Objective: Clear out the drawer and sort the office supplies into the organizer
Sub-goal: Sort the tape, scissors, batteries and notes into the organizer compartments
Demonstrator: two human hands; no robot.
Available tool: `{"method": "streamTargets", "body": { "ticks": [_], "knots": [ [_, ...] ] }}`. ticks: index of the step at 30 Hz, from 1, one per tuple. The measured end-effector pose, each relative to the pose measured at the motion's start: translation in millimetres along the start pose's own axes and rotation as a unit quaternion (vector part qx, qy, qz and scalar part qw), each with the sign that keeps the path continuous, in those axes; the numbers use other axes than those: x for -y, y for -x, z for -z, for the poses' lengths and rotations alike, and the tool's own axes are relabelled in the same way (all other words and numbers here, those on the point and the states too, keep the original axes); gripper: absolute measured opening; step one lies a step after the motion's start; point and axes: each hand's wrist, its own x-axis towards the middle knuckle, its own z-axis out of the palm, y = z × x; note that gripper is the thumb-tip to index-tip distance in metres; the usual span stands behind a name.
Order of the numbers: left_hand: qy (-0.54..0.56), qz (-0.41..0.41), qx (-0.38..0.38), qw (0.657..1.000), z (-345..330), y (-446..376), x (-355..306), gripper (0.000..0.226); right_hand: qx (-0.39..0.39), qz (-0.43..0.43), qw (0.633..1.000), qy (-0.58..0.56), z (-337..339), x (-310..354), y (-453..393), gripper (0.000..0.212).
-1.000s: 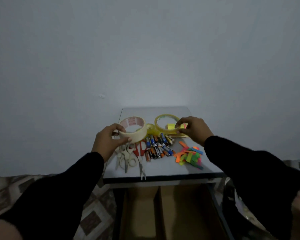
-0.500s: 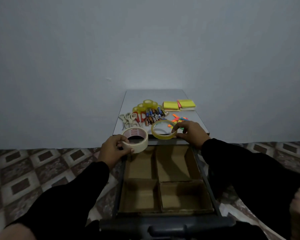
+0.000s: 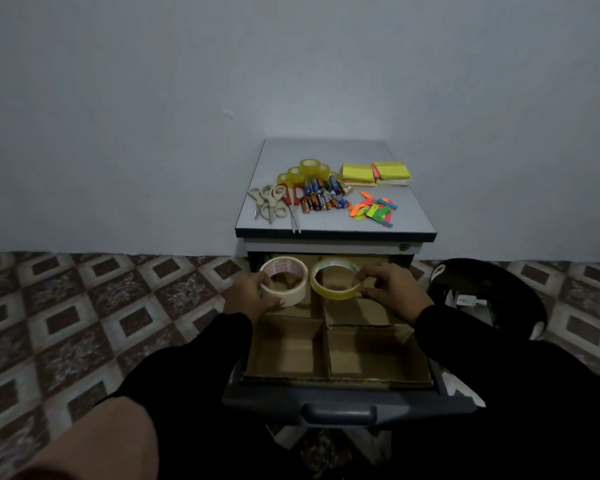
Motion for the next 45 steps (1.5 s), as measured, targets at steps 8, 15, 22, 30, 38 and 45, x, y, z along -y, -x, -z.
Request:
{"method": "streamTargets", "body": {
  "ticks": [8,15,22,30,38,45],
  "knots": [
    [-0.078,0.039,0.048,0.995,-30,-27,4,0.032,0.034,0.016,0.999,0.011,-23,-22,-7,0.015],
    [-0.085,0.074,0.053,0.992,-58,-52,5,0.03,0.023,-0.007,1.0,-0.02,-34,-39,-16,0.015],
    [-0.099,0.123,0.047,0.986,-84,-65,15,0.038,0.019,-0.014,0.999,-0.033,-43,-57,-21,0.016],
    [-0.156,0.172,0.104,0.967,-95,-79,20,0.06,0.023,-0.022,0.999,-0.039,-51,-64,-24,0.015],
    [-0.174,0.182,0.13,0.959,-97,-86,23,0.065,0.029,-0.031,0.998,-0.039,-56,-69,-22,0.017],
    [-0.189,0.215,0.129,0.949,-98,-91,21,0.059,0.023,-0.033,0.998,-0.044,-55,-68,-23,0.016]
  ]
}}
